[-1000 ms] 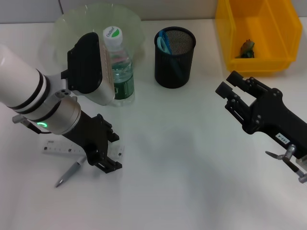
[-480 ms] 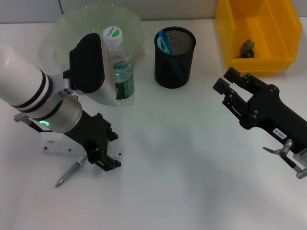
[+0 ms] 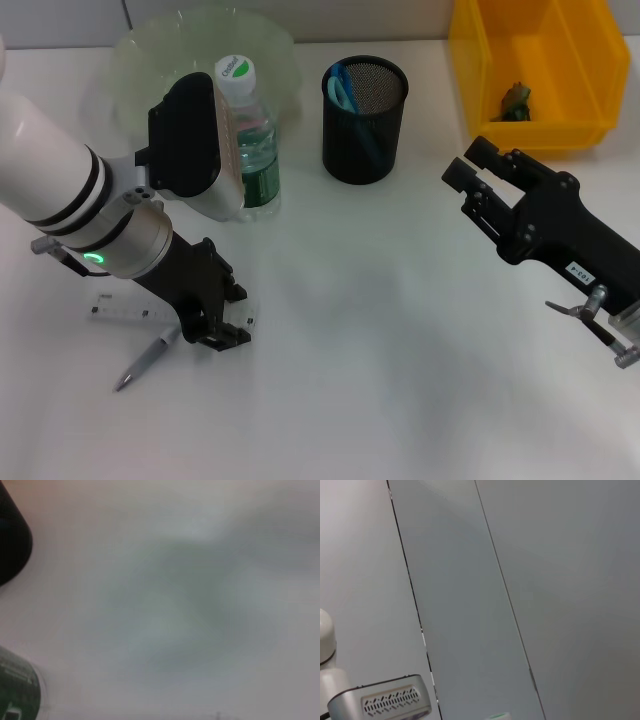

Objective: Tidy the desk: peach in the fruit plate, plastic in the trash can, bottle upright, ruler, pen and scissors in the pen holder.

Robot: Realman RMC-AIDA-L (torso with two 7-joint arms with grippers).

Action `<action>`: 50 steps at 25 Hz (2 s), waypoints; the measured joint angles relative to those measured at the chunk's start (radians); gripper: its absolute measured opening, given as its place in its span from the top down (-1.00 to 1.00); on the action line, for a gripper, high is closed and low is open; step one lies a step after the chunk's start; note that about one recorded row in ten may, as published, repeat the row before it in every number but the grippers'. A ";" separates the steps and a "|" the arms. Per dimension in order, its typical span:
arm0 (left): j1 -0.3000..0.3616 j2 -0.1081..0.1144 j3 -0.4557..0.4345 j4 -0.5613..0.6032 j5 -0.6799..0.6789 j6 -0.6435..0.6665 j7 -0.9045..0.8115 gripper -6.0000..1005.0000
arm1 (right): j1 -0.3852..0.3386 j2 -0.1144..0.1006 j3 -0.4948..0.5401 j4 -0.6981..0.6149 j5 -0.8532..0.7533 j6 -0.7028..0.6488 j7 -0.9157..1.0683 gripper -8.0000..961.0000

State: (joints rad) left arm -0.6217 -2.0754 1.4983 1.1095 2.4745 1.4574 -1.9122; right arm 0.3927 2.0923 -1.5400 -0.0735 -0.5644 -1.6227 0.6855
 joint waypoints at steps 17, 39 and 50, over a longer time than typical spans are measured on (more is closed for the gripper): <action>0.005 0.001 -0.003 0.054 0.004 0.010 -0.005 0.21 | 0.012 0.000 0.004 0.000 0.000 0.018 0.008 0.16; 0.185 0.008 -0.317 0.452 -0.495 0.138 0.013 0.17 | -0.027 -0.054 -0.002 0.015 -0.043 -0.034 0.058 0.16; 0.187 0.013 -0.493 0.043 -0.967 0.230 0.247 0.15 | 0.008 -0.111 0.001 -0.037 -0.272 -0.167 0.217 -0.02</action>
State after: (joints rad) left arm -0.4345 -2.0628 1.0053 1.1530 1.5074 1.6872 -1.6649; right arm 0.4002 1.9809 -1.5392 -0.1107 -0.8366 -1.7893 0.9026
